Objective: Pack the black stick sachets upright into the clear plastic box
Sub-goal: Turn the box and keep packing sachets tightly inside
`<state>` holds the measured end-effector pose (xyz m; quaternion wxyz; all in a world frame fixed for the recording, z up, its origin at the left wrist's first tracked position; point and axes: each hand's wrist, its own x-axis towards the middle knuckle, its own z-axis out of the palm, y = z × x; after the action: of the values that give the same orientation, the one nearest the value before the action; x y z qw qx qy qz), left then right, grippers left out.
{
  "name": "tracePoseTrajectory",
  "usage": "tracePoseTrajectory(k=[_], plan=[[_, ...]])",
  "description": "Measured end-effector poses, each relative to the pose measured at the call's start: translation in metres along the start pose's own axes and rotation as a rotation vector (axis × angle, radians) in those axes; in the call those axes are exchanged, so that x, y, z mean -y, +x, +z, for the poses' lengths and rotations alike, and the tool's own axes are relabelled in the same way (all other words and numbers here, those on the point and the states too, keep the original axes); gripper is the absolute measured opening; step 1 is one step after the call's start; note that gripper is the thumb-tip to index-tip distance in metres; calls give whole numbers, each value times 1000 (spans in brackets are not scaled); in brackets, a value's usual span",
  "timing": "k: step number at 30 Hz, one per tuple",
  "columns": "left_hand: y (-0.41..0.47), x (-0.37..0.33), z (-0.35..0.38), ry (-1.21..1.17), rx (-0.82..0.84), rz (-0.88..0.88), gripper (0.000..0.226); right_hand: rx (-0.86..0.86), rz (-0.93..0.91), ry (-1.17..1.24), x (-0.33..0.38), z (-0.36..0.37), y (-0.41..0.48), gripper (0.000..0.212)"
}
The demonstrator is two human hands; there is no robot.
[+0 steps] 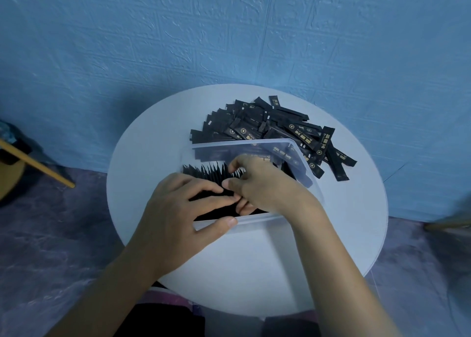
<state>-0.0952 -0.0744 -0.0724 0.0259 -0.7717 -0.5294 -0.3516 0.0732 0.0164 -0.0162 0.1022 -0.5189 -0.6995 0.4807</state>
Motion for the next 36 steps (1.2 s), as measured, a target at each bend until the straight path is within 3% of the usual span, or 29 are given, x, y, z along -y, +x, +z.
tracePoseTrajectory(k=[7, 19, 27, 36], plan=[[0, -1, 0, 5, -8, -3, 42, 0, 24, 27, -1, -3, -5, 9], [-1, 0, -1, 22, 1, -9, 41, -53, 60, -213, 4, 0, -2, 22], [-1, 0, 0, 20, 5, -13, 36, 60, 16, -284, 2, -11, -9, 18], [-1, -2, -2, 20, 2, -13, 36, 7, 53, -350, 5, -5, -6, 16]])
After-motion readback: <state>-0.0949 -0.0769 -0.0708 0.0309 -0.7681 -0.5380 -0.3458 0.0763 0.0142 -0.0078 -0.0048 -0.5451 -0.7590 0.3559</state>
